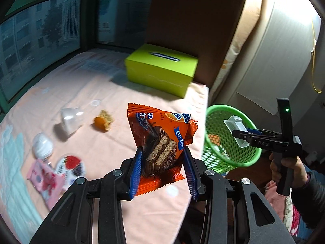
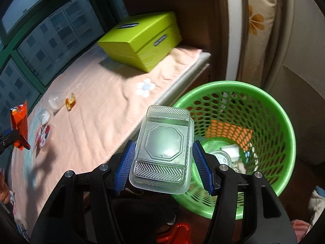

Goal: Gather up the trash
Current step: 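Carry the clear tray to the basket and release with the right gripper, then drop the orange snack wrapper into the green basket with the left gripper, then move both grippers back over the bed toward the remaining trash, then grasp the pink wrapper with the left gripper while the right grasps the yogurt cup, then carry the yogurt cup to the green basket and release with the right gripper, then carry the pink wrapper over the basket and release with the left gripper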

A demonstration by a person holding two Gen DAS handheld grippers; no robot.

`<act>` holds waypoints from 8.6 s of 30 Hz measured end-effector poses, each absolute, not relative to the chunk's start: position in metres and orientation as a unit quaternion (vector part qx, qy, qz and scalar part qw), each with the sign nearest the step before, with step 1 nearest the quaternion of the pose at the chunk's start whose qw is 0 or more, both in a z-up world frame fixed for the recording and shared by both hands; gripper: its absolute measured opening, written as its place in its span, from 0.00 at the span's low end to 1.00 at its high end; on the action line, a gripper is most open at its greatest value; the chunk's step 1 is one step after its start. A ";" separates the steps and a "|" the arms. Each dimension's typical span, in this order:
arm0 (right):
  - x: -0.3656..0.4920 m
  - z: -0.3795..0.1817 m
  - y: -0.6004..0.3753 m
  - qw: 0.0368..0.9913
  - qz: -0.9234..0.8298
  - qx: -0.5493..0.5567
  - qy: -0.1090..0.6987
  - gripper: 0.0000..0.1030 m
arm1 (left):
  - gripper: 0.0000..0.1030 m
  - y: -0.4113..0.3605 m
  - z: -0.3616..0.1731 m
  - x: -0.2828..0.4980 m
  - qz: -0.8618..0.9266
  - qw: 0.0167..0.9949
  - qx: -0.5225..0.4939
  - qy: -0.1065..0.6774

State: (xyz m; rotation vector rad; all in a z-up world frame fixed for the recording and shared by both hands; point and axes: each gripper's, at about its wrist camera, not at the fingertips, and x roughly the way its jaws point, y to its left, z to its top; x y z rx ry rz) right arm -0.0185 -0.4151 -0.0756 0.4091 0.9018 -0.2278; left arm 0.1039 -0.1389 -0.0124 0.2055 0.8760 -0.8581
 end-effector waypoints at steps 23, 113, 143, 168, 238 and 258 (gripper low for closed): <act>-0.096 -0.070 -0.518 0.870 -0.189 0.248 0.380 0.71 | 0.36 -0.329 -0.042 0.056 -0.491 0.738 0.137 0.443; 0.046 -0.079 -0.314 0.879 0.048 0.157 0.448 0.76 | 0.60 0.033 -0.128 0.283 0.083 0.790 -0.093 0.601; 0.141 -0.075 -0.131 0.866 0.213 0.018 0.452 0.76 | 0.41 0.105 -0.038 0.191 0.010 0.847 -0.112 0.520; 0.188 -0.110 -0.069 0.861 0.201 -0.087 0.458 0.88 | 0.41 0.124 -0.049 0.188 0.006 0.841 -0.118 0.528; -0.081 -0.077 -0.501 0.883 -0.172 0.163 0.406 0.91 | 0.42 -0.342 -0.048 0.094 -0.360 0.749 0.076 0.551; -0.130 -0.053 -0.520 0.890 -0.199 0.195 0.361 0.91 | 0.70 -0.388 -0.072 0.068 -0.425 0.702 0.065 0.569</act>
